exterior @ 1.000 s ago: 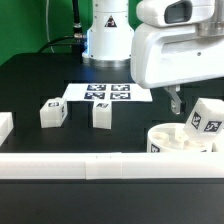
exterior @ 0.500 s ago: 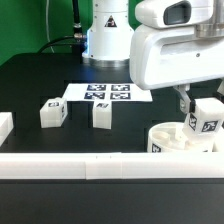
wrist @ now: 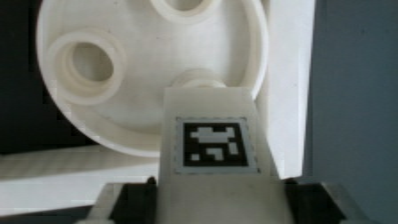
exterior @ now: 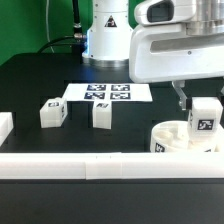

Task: Assemble stool

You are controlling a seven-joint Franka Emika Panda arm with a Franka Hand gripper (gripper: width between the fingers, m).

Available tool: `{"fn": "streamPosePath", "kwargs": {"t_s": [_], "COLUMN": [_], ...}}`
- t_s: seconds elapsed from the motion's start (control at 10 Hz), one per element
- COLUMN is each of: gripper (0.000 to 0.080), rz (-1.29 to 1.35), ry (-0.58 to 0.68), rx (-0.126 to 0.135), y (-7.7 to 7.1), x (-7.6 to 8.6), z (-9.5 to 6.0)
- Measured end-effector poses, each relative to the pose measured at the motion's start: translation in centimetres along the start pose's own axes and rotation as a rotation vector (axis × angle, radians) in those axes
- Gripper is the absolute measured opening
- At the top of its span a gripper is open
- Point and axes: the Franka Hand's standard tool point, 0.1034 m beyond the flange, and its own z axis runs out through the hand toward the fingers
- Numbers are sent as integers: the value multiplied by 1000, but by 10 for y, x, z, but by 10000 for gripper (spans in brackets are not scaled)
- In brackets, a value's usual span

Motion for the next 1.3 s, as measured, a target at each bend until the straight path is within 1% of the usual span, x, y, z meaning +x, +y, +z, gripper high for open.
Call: {"fn": "streamPosePath", "kwargs": {"t_s": [0.2, 0.3, 0.5, 0.9, 1.1, 1.2, 1.3], "gripper": [340, 340, 340, 340, 340, 340, 340], "rz": [205, 326, 533, 693, 860, 972, 1102], "ry": [32, 38, 55, 48, 44, 48, 37], "rx": [7, 4, 7, 16, 28, 42, 52], "y": [-2, -2, -1, 1, 2, 2, -1], "x": [0, -2, -3, -3, -4, -6, -9], "z": [0, 0, 0, 0, 0, 0, 1]}}
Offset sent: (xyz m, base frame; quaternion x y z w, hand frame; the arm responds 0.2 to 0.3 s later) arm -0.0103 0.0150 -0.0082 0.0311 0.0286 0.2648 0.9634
